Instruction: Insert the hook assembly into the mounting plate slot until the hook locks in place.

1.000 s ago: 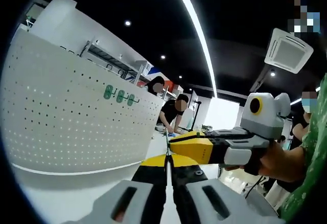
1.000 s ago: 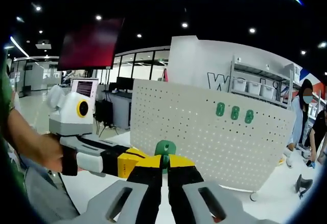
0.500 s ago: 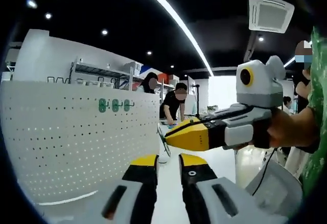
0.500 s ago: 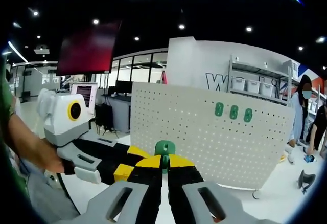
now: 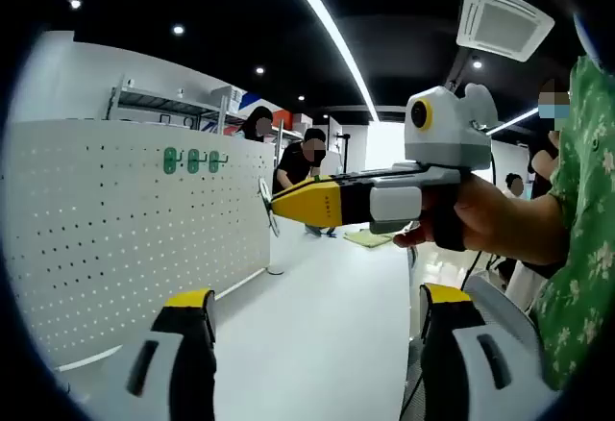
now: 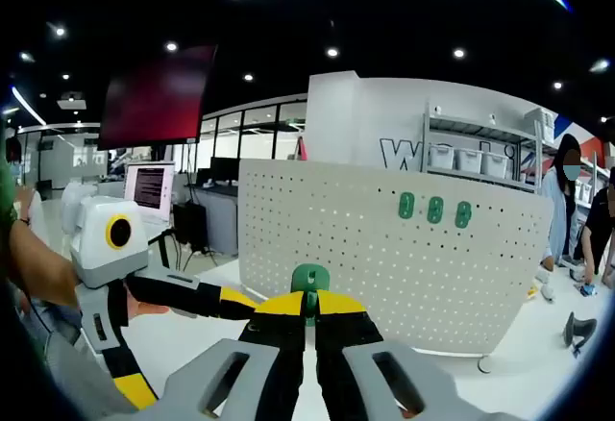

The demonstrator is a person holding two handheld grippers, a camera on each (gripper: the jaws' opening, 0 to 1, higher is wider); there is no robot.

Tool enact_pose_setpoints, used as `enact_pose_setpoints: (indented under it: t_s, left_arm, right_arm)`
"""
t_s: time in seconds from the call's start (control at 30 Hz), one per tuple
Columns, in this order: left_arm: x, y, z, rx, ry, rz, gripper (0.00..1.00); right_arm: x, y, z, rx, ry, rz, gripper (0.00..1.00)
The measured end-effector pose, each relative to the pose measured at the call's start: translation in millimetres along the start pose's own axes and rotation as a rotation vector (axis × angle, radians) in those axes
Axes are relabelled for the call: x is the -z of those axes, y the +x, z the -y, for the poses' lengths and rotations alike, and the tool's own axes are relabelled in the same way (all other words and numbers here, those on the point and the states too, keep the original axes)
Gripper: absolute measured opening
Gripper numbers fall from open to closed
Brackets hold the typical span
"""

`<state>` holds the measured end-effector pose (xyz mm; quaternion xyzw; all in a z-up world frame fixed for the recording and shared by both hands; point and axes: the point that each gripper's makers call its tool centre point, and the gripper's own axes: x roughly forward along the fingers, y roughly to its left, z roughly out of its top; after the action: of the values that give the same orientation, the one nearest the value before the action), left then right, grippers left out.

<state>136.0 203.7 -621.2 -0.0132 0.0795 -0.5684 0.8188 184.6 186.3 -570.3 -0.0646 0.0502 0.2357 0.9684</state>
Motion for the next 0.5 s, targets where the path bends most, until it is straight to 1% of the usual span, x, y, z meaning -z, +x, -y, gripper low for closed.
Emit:
enact_pose_setpoints:
  t_s: [0.07, 0.1, 0.17, 0.2, 0.37, 0.43, 0.5]
  left_arm:
    - [-0.9, -1.1, 3.3, 0.019, 0.004, 0.003, 0.99]
    - [-2.7, -2.3, 5.0, 0.027, -0.004, 0.012, 1.0]
    - [-6.0, -4.6, 9.9, 0.054, -0.01, 0.022, 1.0]
    - [-8.7, -6.4, 10.5, 0.056, -0.008, 0.029, 1.0]
    - [-13.5, -14.1, 15.3, 0.086, -0.01, 0.018, 1.0]
    - [-13.3, -19.6, 16.1, 0.091, -0.007, 0.007, 1.0]
    - [-9.0, -25.2, 13.3, 0.082, -0.004, -0.015, 1.0]
  right_arm:
    - [0.3, 0.7, 1.2, 0.003, -0.001, 0.0, 0.01]
    - [0.5, 1.1, 1.7, 0.003, -0.001, -0.001, 0.01]
    - [1.0, 1.8, 3.4, 0.006, -0.001, -0.002, 0.01]
    - [1.5, 2.3, 4.1, 0.007, -0.003, -0.004, 0.01]
    - [8.3, 7.9, 9.5, 0.011, -0.002, -0.016, 0.01]
    - [13.2, 12.0, 12.8, 0.011, -0.004, -0.023, 0.01]
    - [18.9, 15.8, 16.6, 0.016, 0.001, -0.036, 0.01]
